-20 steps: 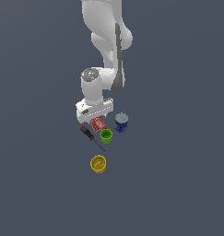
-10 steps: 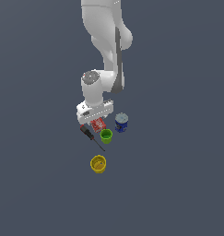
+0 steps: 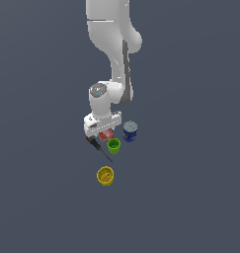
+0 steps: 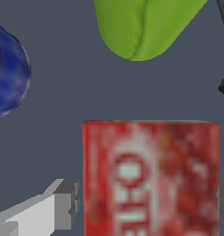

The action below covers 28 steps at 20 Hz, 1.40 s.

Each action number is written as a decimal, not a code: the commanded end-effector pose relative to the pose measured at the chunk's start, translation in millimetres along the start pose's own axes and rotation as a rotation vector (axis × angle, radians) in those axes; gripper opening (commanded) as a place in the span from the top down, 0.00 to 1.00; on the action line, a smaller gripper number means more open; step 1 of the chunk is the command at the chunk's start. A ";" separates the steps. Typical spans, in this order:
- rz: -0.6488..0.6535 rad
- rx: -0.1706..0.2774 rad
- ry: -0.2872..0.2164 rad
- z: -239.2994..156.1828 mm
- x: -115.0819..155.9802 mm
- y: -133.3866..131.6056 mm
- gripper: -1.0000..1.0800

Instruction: Pick up a designated object from a clutter of objects.

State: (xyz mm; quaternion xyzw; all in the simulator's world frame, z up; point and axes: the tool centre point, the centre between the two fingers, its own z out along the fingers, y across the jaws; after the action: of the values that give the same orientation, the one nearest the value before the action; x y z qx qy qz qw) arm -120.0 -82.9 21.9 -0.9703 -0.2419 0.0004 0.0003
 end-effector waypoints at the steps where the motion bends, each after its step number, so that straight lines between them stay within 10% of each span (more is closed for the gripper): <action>1: 0.000 -0.001 0.001 3.0 0.2 0.2 0.04; 2: 0.000 -0.001 0.001 3.2 0.2 0.2 0.04; 3: 0.000 -0.001 0.001 3.2 0.2 0.2 1.00; 28: 0.001 -0.001 0.002 -43.8 -8.4 13.7 1.00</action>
State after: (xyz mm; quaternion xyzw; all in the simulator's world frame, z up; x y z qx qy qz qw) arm -120.7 -96.1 57.1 -0.9704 -0.2416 -0.0003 0.0000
